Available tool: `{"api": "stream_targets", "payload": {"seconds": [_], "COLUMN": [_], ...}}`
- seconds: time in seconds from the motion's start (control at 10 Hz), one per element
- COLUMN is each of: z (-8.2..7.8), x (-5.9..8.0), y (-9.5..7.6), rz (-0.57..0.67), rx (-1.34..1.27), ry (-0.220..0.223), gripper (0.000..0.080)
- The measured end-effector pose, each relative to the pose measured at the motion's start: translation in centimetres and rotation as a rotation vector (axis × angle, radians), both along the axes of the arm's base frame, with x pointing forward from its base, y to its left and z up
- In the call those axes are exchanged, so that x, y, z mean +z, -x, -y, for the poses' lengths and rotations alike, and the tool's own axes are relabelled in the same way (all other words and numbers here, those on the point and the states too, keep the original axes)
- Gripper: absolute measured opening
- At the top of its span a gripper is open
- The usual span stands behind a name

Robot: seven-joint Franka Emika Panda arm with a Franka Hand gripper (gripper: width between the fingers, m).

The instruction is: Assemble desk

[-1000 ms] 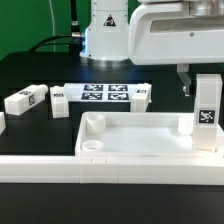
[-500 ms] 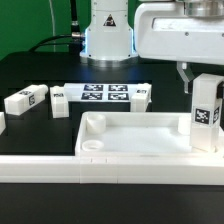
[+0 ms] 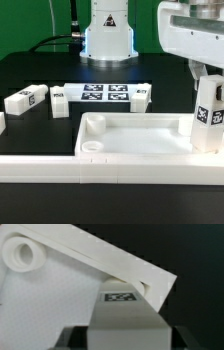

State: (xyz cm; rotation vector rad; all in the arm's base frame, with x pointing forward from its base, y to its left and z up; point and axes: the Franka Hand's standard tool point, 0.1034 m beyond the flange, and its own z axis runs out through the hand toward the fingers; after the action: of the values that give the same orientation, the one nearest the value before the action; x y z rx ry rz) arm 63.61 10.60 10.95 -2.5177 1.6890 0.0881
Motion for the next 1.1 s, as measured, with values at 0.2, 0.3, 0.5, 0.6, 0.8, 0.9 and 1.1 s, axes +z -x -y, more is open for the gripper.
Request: {"api": "stream_targets", "payload": {"seconds": [0.2,0.3,0.5,0.6,0.8,0.9,1.1], "z": [-0.01,-0.03,-0.05,-0.05,-0.04,-0.03,0.09], "x": [0.0,0.0,-0.03,-0.03,-0.04,-0.04,-0.06], "y": [-0.01,-0.01,0.07,0.07,0.07,0.08,0.37], "rz": [-0.005,0.001,0.008,0.02,0.039,0.05,0.051], "rx": [-0.049,0.001,0.098,0.193,0.342,0.439,0.644], "ry": [-0.003,-0.002,-0.001,0.0,0.002,0.003,0.015], "gripper": [0.0291,0.0291,0.0584,0.0584,0.0646,0.0646,0.0648]}}
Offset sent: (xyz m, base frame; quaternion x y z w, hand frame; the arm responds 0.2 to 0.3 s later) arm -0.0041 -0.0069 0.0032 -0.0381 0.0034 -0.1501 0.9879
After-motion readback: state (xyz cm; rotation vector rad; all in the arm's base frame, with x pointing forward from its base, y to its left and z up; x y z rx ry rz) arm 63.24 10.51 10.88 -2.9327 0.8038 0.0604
